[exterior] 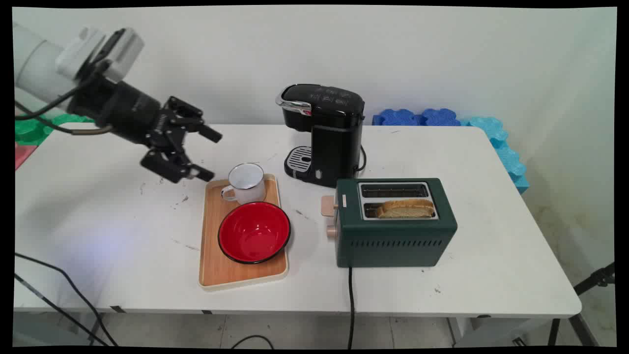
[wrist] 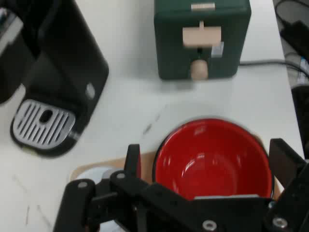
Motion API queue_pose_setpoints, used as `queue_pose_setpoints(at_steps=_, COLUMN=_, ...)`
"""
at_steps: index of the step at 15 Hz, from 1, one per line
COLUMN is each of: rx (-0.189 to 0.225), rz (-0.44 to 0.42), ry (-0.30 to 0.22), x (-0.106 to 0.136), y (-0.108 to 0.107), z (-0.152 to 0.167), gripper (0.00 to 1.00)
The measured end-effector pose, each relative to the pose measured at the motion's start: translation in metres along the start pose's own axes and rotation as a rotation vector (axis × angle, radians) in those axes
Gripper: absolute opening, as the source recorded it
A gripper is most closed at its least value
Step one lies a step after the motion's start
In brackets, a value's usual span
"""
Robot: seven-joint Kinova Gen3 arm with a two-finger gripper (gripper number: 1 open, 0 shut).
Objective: Press the toaster switch
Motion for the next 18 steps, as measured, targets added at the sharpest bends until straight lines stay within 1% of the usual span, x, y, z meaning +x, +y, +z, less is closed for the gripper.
queue_pose_setpoints(at_steps=4, rx=0.009, rz=-0.025, ry=0.003, x=0.034, y=0.012, z=0.028, gripper=1.00)
queue_pose_setpoints(at_steps=6, rx=0.010, rz=-0.031, ry=-0.008, x=0.051, y=0.019, z=0.047, gripper=1.00)
queue_pose_setpoints(at_steps=9, rx=0.009, rz=-0.029, ry=-0.025, x=0.067, y=0.025, z=0.068, gripper=1.00)
queue_pose_setpoints(at_steps=10, rx=0.008, rz=-0.024, ry=-0.032, x=0.074, y=0.027, z=0.077, gripper=0.00)
queue_pose_setpoints(at_steps=12, rx=0.005, rz=-0.010, ry=-0.047, x=0.084, y=0.030, z=0.093, gripper=0.00)
queue_pose_setpoints(at_steps=14, rx=0.007, rz=0.016, ry=-0.079, x=0.091, y=0.031, z=0.109, gripper=0.00)
queue_pose_setpoints(at_steps=15, rx=0.012, rz=0.024, ry=-0.097, x=0.093, y=0.030, z=0.116, gripper=0.00)
queue_pose_setpoints(at_steps=18, rx=0.018, rz=0.037, ry=-0.125, x=0.099, y=0.028, z=0.131, gripper=0.00)
